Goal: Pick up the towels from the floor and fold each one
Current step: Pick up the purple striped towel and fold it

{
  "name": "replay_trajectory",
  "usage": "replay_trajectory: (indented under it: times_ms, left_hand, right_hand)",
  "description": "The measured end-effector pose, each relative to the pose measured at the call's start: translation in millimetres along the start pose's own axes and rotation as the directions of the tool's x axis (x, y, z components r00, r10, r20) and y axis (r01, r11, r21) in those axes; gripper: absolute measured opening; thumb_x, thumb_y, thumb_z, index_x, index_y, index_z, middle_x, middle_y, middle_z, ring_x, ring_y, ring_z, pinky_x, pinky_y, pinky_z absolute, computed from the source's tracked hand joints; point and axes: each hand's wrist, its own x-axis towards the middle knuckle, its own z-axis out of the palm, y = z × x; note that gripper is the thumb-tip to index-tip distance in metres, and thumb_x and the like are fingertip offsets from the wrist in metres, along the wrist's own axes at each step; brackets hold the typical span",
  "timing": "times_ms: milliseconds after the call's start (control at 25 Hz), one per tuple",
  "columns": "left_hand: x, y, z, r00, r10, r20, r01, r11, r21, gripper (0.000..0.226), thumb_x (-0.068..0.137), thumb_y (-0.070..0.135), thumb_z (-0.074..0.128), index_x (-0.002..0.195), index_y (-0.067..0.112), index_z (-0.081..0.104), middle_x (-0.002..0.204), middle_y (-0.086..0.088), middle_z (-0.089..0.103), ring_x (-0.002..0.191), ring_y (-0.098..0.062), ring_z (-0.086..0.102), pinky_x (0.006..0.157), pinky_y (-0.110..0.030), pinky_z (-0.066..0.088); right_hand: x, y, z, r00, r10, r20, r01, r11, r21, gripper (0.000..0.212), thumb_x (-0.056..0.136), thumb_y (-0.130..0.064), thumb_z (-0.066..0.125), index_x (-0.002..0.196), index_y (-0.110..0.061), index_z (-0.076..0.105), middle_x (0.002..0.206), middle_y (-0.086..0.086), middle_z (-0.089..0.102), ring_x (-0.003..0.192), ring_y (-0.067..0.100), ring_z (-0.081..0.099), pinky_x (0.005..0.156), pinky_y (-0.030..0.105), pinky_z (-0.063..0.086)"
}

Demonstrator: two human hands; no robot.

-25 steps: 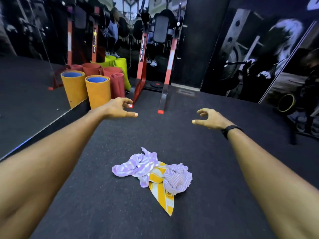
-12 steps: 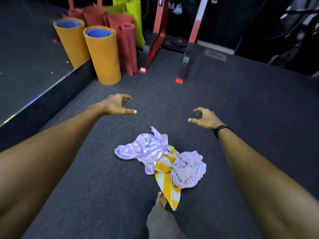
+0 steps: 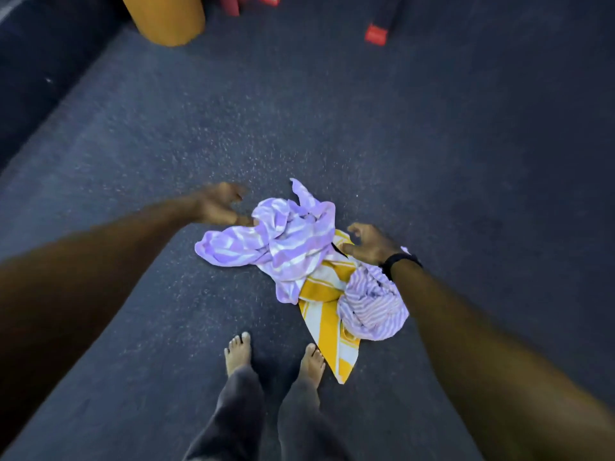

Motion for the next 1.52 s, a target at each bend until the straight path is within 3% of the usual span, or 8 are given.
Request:
replay_trajectory:
  times_ms: [240,360,520,640,760,920,1120,1520]
  left_hand:
    - [151.4,-79.4,109.0,0.995,0.053,0.088,-0.055,0.998,0.018,0.093,0.049,0.07,0.061,0.124,0.014,0.055,0.116,-0.006,0.06,0.107,-0.022,0.058,0.094,-0.031,0.042]
    - [204.3,-119.0,168.9,0.99,0.015,0.144,-0.013,1.0,-0.016,0.078,0.068,0.06,0.073,0.132,0.023,0.05,0.117,0.002,0.055,0.113,-0.019,0.054,0.1,-0.029,0.04]
    - [253.1,-160.7,217.4,0.987,-0.019,0.158,0.03,0.998,-0.062,0.069,0.075,0.045,0.075,0.135,0.024,0.048,0.121,0.001,0.055,0.113,-0.017,0.053,0.1,-0.029,0.041]
    - [267.2,-176.5,229.2,0.99,-0.024,0.139,0.035,0.996,-0.077,0.067,0.074,0.045,0.076,0.132,0.027,0.05,0.115,0.005,0.053,0.107,-0.014,0.052,0.095,-0.025,0.04]
    - [257.5,-173.8,216.9,0.992,-0.031,0.12,0.038,0.998,-0.056,0.066,0.074,0.046,0.076,0.132,0.026,0.049,0.116,0.004,0.053,0.11,-0.016,0.052,0.097,-0.028,0.041]
    - [205.7,-141.0,150.6,0.995,0.024,0.093,-0.018,0.998,-0.061,0.101,0.045,0.078,0.067,0.129,0.024,0.051,0.115,0.006,0.054,0.111,-0.016,0.054,0.097,-0.027,0.041]
    - [114.5,-65.1,19.6,0.996,0.083,0.027,-0.079,0.989,-0.127,0.078,0.079,0.044,0.072,0.143,0.015,0.039,0.141,-0.007,0.049,0.126,-0.016,0.048,0.098,-0.023,0.037]
    - [-185.0,64.8,-256.9,0.893,0.161,-0.419,-0.199,0.979,-0.048,0.082,0.076,0.05,0.071,0.144,0.017,0.038,0.142,-0.008,0.049,0.131,-0.023,0.046,0.106,-0.033,0.036]
  right_hand:
    - [135.0,84.5,133.8,0.994,0.089,0.056,-0.089,0.996,0.001,0.049,0.09,-0.027,0.064,0.131,-0.004,0.05,0.138,0.013,0.051,0.126,0.028,0.048,0.095,0.032,0.039]
    - [181.7,123.4,201.0,0.977,0.188,0.101,-0.188,0.982,-0.013,0.055,0.091,-0.035,0.062,0.134,-0.005,0.047,0.142,0.015,0.047,0.13,0.031,0.043,0.102,0.038,0.038]
    - [228.6,134.9,267.2,0.954,0.288,0.082,-0.298,0.942,0.154,0.04,0.083,-0.055,0.064,0.074,-0.019,0.048,0.089,0.014,0.058,0.101,0.027,0.055,0.079,0.035,0.04]
    - [248.8,122.9,289.2,0.925,0.379,-0.007,-0.345,0.851,0.397,0.049,0.084,-0.047,0.066,0.109,-0.005,0.058,0.116,0.019,0.059,0.118,0.033,0.052,0.093,0.038,0.04]
    - [250.5,103.4,277.4,0.915,0.397,-0.069,-0.294,0.776,0.558,0.036,0.094,-0.027,0.058,0.119,0.0,0.055,0.13,0.02,0.052,0.129,0.035,0.044,0.097,0.034,0.033]
    - [209.8,59.7,209.1,0.928,0.309,-0.206,-0.095,0.734,0.672,0.052,0.094,-0.027,0.051,0.134,0.003,0.04,0.132,0.021,0.053,0.121,0.035,0.052,0.094,0.042,0.044]
    - [136.8,-33.7,50.9,0.921,-0.045,-0.387,0.213,0.89,0.402,0.008,0.09,-0.013,0.046,0.093,-0.007,0.041,0.086,0.01,0.045,0.079,0.018,0.04,0.066,0.029,0.029]
    - [-114.2,-257.3,-291.3,0.672,-0.446,-0.591,0.495,0.864,-0.09,0.01,0.083,-0.003,0.045,0.089,-0.006,0.053,0.087,0.007,0.06,0.083,0.029,0.051,0.071,0.034,0.041]
